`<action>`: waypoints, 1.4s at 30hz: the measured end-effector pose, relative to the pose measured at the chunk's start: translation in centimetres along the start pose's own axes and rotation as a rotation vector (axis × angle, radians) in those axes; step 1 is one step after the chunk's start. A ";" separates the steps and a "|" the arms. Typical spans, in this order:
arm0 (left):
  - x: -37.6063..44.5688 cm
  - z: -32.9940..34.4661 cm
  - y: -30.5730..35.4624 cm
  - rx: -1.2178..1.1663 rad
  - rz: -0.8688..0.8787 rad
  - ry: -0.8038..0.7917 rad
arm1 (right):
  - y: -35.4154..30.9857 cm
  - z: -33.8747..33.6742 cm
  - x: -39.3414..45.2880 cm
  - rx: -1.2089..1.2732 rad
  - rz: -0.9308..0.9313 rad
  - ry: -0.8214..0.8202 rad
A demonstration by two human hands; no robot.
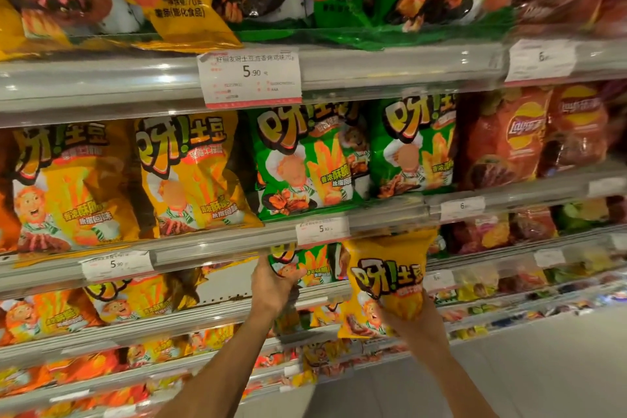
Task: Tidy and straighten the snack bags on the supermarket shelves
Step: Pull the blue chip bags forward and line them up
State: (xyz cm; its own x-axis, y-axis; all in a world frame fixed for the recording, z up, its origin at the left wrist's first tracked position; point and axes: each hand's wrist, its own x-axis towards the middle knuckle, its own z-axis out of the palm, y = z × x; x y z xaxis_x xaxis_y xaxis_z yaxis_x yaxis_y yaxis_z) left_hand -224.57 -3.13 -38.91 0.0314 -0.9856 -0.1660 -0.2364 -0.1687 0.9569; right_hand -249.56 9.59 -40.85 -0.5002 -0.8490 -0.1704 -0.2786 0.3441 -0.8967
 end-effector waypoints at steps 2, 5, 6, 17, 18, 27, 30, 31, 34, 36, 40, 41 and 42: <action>0.2 0.6 -0.2 0.022 -0.019 0.017 | 0.0 -0.2 -0.2 0.007 -0.003 0.023; 0.8 1.0 -0.4 0.071 -0.044 0.017 | 0.1 0.1 -0.6 -0.025 -0.017 0.017; 1.0 1.1 -0.5 0.097 -0.052 0.016 | 0.0 0.4 -0.8 -0.039 -0.012 -0.003; -2.1 -5.7 -2.6 0.411 0.150 -0.067 | -2.9 6.6 -4.6 -0.035 -0.054 -0.363; -3.1 -7.2 -3.1 0.408 0.182 -0.029 | -3.4 7.6 -5.0 0.002 -0.073 -0.423; -6.6 -18.3 -8.6 0.809 0.297 0.231 | -8.1 17.8 -5.9 0.167 -0.030 -0.562; -6.5 -20.7 -9.5 0.969 0.195 0.146 | -10.5 20.2 -5.5 0.136 -0.053 -0.511; -6.4 -21.2 -9.7 1.024 0.161 0.117 | -11.3 20.9 -5.3 0.120 -0.056 -0.481; -6.4 -22.1 -10.1 1.143 0.140 0.054 | -12.9 23.0 -4.4 0.120 -0.083 -0.400; -6.4 -22.4 -10.3 1.189 0.137 0.024 | -13.6 24.2 -3.9 0.192 -0.095 -0.391; -6.4 -22.5 -10.2 1.192 0.134 -0.019 | -14.0 26.3 -2.9 0.130 -0.109 -0.335; -6.4 -22.5 -10.1 1.197 0.131 -0.032 | -13.7 26.7 -2.8 0.119 -0.105 -0.318; -6.5 -22.5 -10.0 1.200 0.126 -0.040 | -13.4 27.0 -2.7 0.110 -0.105 -0.309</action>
State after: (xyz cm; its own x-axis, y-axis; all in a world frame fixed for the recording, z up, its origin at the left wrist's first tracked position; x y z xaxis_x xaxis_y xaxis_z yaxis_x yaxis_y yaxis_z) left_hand -200.51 4.73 -42.06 -0.0819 -0.9900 -0.1149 -0.9881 0.0655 0.1393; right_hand -222.35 -3.56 -39.40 -0.1966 -0.9646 -0.1760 -0.2162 0.2177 -0.9518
